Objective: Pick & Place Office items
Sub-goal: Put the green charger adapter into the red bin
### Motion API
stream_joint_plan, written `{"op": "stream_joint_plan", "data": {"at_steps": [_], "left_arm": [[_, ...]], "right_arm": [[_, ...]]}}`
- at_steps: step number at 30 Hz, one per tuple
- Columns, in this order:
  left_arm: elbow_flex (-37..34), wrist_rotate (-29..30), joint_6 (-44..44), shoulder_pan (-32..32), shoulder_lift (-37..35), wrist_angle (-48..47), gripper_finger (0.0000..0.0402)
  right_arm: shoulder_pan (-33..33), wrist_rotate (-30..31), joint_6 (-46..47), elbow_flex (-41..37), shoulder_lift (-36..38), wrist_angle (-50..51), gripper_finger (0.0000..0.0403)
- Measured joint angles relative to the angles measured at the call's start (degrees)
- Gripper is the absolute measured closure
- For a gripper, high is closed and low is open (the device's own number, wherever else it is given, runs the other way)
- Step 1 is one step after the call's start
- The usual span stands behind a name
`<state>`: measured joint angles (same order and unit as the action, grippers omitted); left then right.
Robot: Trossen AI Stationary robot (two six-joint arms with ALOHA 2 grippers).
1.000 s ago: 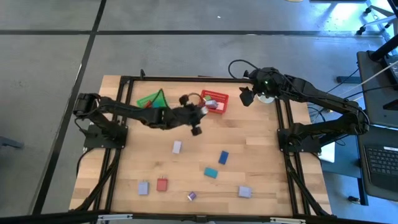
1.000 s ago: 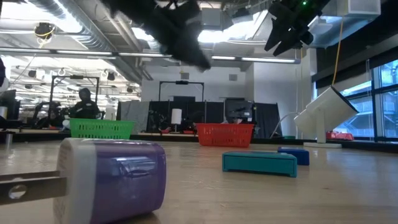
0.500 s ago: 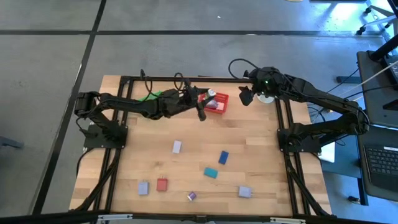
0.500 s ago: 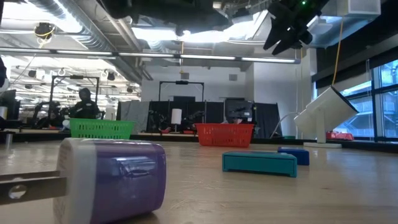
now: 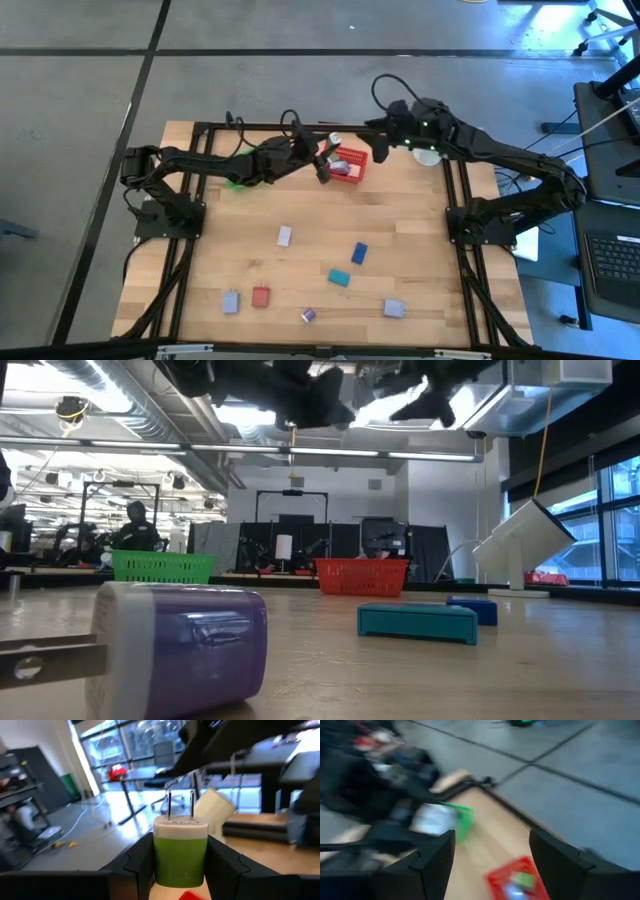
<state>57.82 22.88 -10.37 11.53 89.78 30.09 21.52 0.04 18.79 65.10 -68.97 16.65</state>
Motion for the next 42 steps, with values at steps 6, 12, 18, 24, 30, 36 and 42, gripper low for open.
{"op": "stream_joint_plan", "data": {"at_steps": [6,12,18,24,30,36,42], "left_arm": [[-0.02,4.41,0.13,-0.13,0.02,-3.68,0.0267],[-0.02,7.28,3.3,-0.15,0.04,-6.17,0.0267],[-0.02,9.15,3.89,-0.15,0.04,-7.13,0.0267],[-0.07,9.57,5.16,-0.15,0.04,-7.3,0.0267],[-0.13,10.68,5.31,-0.74,0.07,-7.53,0.0267],[-0.12,12.29,5.31,-0.87,0.07,-7.33,0.0267],[0.0,16.77,5.14,-0.93,0.04,-10.3,0.0267]], "right_arm": [[-0.51,-7.48,6.01,0.0,-4.69,-5.89,0.0147],[-0.75,-6.04,7.97,0.0,-8.78,-7.68,0.0147],[-1.45,-8.04,7.64,0.06,-10.72,-11.48,0.0147],[-3.02,-7.74,5.55,0.04,-13.61,-15.27,0.0147],[-3.11,-4.75,2.89,0.04,-14.86,-16.51,0.0147],[-3.09,-4.28,1.78,0.04,-14.66,-16.81,0.0147],[-2.76,-3.68,1.55,0.02,-10.42,-13.31,0.0147]]}}
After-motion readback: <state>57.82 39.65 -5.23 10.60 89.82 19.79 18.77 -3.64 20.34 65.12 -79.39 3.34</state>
